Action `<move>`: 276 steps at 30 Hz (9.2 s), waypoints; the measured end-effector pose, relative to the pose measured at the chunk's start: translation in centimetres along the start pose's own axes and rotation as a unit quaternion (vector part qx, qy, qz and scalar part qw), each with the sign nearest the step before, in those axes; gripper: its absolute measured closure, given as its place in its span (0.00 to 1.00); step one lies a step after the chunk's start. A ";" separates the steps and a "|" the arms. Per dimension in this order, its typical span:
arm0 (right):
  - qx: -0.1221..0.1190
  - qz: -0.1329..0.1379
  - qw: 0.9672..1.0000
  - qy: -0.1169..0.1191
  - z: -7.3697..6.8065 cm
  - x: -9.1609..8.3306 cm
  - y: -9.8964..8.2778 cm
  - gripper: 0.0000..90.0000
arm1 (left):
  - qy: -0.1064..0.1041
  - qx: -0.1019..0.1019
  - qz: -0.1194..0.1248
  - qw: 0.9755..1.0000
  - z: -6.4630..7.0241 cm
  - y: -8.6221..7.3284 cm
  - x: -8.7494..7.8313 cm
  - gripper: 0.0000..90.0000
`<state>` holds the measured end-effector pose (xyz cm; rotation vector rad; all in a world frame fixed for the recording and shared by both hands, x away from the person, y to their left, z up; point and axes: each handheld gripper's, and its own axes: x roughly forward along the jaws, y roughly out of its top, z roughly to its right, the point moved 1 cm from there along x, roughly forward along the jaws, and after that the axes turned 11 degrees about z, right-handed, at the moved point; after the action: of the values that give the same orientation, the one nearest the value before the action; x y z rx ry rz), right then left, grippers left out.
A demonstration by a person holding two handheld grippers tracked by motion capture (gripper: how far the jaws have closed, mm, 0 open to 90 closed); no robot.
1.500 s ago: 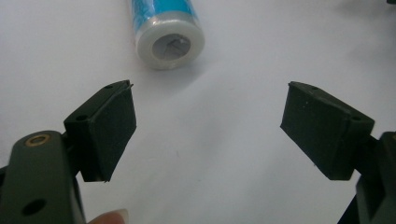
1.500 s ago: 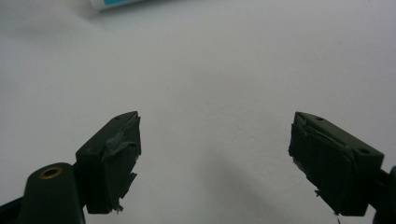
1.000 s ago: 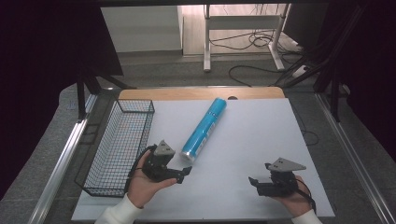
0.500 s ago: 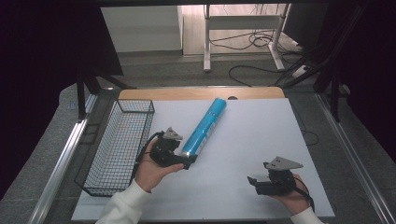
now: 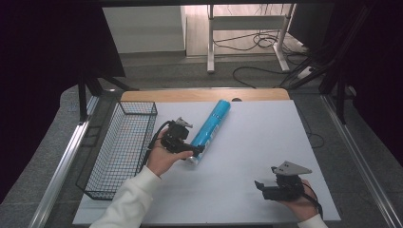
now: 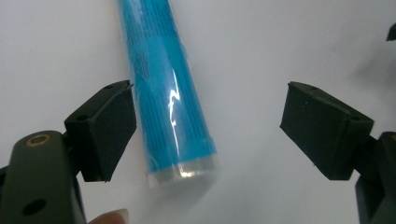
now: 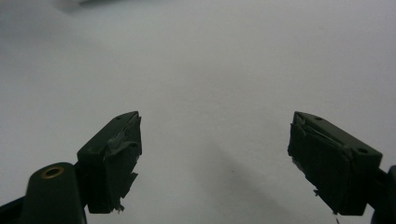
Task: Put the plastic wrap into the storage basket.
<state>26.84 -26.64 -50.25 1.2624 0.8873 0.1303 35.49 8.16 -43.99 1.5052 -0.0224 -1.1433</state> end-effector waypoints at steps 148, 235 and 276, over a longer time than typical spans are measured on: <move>-0.018 0.000 0.999 -0.030 0.2 0.1 0.0 0.20 | 0.050 -0.046 -0.034 0.997 -7.2 0.0 -6.8 0.35; -0.035 -0.014 0.999 -0.034 0.0 0.6 -0.1 0.20 | 0.188 -0.140 -0.123 0.964 -15.4 -10.5 -7.6 0.35; -0.031 0.016 0.999 -0.029 0.1 -0.7 0.0 0.20 | 0.007 -0.011 0.076 0.997 -1.4 -9.8 -9.1 0.22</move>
<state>26.44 -27.12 -49.90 1.2178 0.8080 0.1446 26.19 17.63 -46.02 1.4671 -0.1128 -1.0085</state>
